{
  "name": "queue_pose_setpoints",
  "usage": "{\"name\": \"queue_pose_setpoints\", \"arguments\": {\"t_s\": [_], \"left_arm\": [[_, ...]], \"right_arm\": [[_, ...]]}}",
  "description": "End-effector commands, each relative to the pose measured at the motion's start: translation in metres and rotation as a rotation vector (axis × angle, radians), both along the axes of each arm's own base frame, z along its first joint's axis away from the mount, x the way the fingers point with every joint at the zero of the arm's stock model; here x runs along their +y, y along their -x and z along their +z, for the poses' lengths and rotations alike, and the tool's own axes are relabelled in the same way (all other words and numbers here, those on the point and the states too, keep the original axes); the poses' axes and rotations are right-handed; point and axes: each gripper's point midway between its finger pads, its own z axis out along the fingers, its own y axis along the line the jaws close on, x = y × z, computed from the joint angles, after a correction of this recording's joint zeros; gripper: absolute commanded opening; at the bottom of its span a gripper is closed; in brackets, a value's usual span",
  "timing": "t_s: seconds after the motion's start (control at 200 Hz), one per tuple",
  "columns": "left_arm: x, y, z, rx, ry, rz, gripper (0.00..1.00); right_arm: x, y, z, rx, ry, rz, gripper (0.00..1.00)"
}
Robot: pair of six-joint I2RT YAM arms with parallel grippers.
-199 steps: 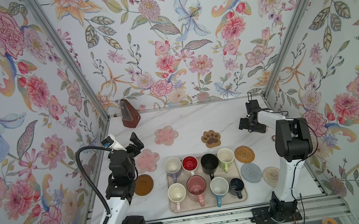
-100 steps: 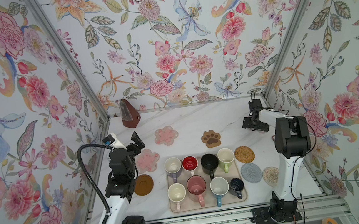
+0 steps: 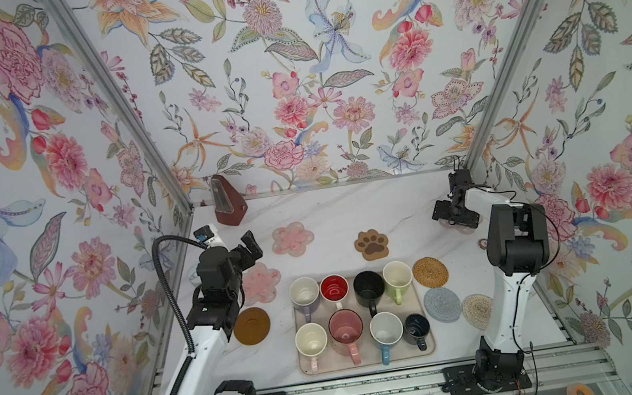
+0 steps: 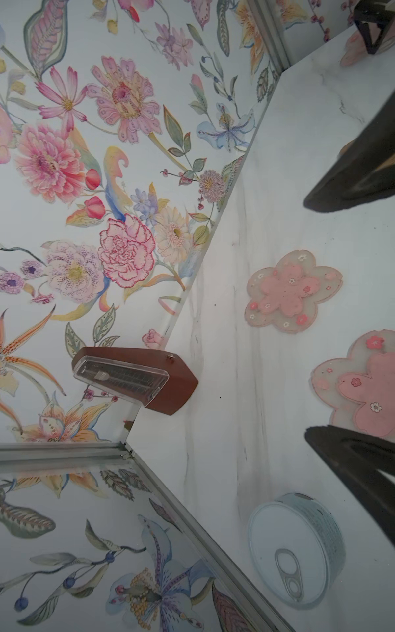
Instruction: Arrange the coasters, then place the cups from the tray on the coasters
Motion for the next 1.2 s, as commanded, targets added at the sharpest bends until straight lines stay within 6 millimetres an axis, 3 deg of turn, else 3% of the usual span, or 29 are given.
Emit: {"name": "queue_pose_setpoints", "arguments": {"t_s": [0.0,0.13,0.3,0.54,0.691,0.831,0.936,1.071,1.196], "left_arm": [[-0.021,-0.006,0.01,0.051,-0.025,-0.128,0.99],[-0.051,-0.012,0.012,0.136,-0.074,-0.248,0.99],[-0.083,-0.014,0.006,0.189,-0.143,-0.357,0.99],[-0.09,-0.013,0.008,0.1,-0.196,-0.394,0.99],[-0.091,-0.008,0.001,0.08,-0.218,-0.415,0.99],[-0.087,-0.009,0.008,0.06,-0.201,-0.382,0.99],[-0.095,-0.01,0.022,0.032,-0.157,-0.409,0.99],[-0.102,-0.012,0.032,0.013,-0.124,-0.432,0.99],[-0.103,-0.015,0.019,0.028,-0.118,-0.435,0.99]], "right_arm": [[0.022,0.006,0.059,-0.123,-0.078,0.018,0.99],[0.044,0.037,0.08,-0.166,-0.085,0.047,0.99],[0.07,0.105,0.068,-0.129,-0.117,0.06,0.98],[0.088,0.204,0.053,-0.086,-0.211,-0.022,0.96],[0.082,0.245,0.051,-0.107,-0.223,-0.102,0.94],[0.082,0.259,0.052,-0.133,-0.247,-0.132,0.9],[0.088,0.262,0.05,-0.127,-0.27,-0.128,0.87],[0.099,0.249,0.05,-0.135,-0.277,-0.103,0.87],[0.113,0.227,0.05,-0.157,-0.293,-0.078,0.87]]}}
